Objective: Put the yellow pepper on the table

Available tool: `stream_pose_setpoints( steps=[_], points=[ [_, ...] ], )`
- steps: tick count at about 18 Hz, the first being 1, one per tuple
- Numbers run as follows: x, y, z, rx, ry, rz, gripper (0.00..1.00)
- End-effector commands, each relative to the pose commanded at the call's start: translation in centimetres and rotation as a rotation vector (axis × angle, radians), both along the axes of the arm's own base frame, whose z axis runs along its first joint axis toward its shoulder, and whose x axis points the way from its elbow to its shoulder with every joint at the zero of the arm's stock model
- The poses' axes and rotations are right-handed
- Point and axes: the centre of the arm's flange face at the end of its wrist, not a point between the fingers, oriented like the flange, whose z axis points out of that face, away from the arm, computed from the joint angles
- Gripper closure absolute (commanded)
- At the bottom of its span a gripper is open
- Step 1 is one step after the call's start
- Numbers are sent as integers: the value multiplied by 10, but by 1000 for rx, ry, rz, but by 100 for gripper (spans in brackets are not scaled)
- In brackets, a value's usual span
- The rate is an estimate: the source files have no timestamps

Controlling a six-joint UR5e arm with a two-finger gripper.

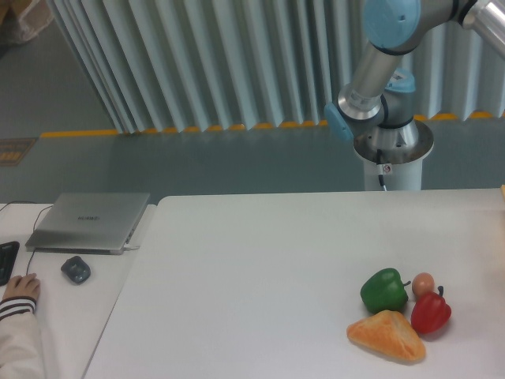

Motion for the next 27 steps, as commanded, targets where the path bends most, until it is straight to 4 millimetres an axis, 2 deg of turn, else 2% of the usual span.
stream_pose_setpoints(
  steps=[2,3,8,9,11,13,15,20,22,27],
  points=[
    [0,0,1,-1,1,3,46],
    [1,1,1,1,0,8,52],
    [0,-4,18,5,15,9,56],
    [-1,-15,25,4,-6,22,57],
    [2,-19,36,25,-46,26,57],
    [12,-26,53,92,-112,45,57],
    [26,-39,79,148,-191,73,57],
    [58,-35,105,141,-264,107,57],
    [80,-17,114,139,-289,122,57],
    [141,42,110,106,-318,240,56]
  ],
)
